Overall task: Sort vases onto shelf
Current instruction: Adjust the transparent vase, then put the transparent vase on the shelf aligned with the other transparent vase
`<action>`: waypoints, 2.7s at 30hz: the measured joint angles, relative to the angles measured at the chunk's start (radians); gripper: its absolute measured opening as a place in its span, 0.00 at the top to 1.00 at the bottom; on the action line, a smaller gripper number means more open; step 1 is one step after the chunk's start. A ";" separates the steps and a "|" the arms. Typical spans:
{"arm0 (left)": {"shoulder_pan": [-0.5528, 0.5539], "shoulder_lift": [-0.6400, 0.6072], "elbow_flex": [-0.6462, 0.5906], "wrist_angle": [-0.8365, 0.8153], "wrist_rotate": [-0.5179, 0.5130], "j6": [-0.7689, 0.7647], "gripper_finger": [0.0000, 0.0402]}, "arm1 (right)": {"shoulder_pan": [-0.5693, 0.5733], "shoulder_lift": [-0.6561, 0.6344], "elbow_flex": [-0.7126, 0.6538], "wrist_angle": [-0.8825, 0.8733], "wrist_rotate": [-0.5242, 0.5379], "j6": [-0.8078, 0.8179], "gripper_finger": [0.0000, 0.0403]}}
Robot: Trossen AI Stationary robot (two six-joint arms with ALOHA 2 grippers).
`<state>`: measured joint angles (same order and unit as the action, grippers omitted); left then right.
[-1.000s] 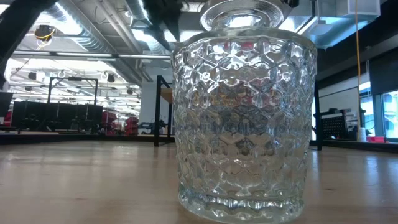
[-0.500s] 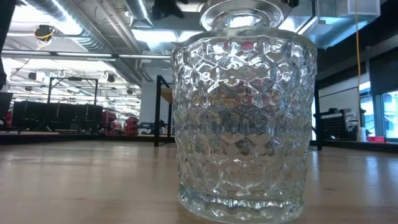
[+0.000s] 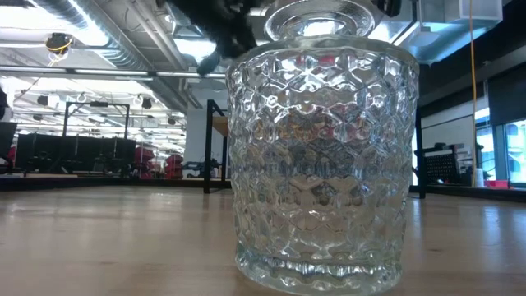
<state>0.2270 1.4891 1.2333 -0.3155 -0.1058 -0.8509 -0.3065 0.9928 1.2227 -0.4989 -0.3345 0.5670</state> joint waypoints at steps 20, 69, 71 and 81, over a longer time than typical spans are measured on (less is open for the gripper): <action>0.038 0.000 -0.122 0.145 -0.211 -0.134 1.00 | 0.000 0.000 0.000 -0.007 -0.061 0.008 1.00; -0.159 -0.410 -0.119 -0.291 0.085 0.208 1.00 | 0.700 -0.002 -0.098 -0.304 0.207 0.221 1.00; -0.203 -0.409 -0.120 -0.310 0.057 0.208 1.00 | 0.790 0.000 -0.107 -0.380 0.232 0.354 1.00; -0.322 -0.380 -0.120 -0.415 -0.002 0.211 1.00 | 1.188 0.039 -0.122 -0.535 0.313 1.123 0.59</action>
<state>-0.0945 1.1094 1.1133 -0.7307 -0.1074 -0.6402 0.8815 1.0315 1.1011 -1.0336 -0.0217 1.6900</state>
